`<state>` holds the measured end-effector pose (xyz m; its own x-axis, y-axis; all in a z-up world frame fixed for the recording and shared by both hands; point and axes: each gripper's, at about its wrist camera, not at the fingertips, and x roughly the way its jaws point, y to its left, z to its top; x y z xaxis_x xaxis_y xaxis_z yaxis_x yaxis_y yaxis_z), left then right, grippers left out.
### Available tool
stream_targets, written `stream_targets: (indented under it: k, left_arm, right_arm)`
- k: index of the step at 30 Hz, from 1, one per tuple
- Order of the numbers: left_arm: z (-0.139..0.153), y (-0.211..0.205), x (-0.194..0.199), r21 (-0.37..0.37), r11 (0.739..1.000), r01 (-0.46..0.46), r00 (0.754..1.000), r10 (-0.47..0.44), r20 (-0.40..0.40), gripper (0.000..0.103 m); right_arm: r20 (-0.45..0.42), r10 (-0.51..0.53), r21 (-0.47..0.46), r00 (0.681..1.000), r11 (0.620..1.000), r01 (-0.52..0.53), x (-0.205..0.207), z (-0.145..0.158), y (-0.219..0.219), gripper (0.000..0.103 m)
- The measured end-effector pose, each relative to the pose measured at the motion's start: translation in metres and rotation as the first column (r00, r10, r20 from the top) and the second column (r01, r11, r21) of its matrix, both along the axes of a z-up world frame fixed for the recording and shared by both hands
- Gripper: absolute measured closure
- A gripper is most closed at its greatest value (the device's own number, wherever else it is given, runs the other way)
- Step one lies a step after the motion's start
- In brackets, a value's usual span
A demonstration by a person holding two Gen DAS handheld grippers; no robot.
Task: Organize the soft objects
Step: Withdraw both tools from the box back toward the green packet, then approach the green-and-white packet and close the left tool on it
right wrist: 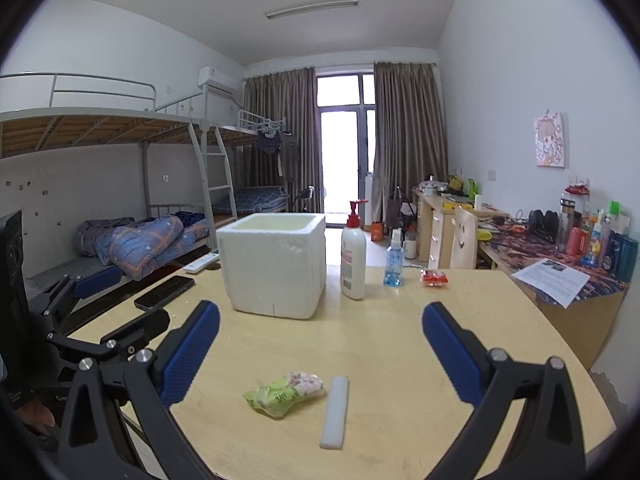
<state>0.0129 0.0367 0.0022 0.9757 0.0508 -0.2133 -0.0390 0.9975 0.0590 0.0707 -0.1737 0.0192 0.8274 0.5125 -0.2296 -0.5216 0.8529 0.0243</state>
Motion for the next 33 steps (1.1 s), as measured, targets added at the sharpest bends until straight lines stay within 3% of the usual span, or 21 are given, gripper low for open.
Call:
stream_targets:
  k: [16,25,33]
  left_arm:
    - [-0.033,-0.014,0.032,-0.018,0.996,0.092,0.986,-0.093,-0.139,0.001]
    - [-0.057,-0.02,0.061,-0.044,0.991,0.122,0.947,-0.13,-0.293,0.001]
    - [-0.065,-0.02,0.078,-0.042,0.992,0.115,0.925,-0.123,-0.361,0.001]
  right_arm:
    - [-0.093,-0.048,-0.047,0.994,0.998,0.044,0.015,-0.032,-0.009,0.001]
    - [-0.162,-0.064,-0.094,0.985,0.994,0.05,0.026,-0.049,-0.006,0.001]
    - [-0.251,-0.05,-0.11,0.967,0.994,0.023,0.042,-0.065,-0.007,0.001]
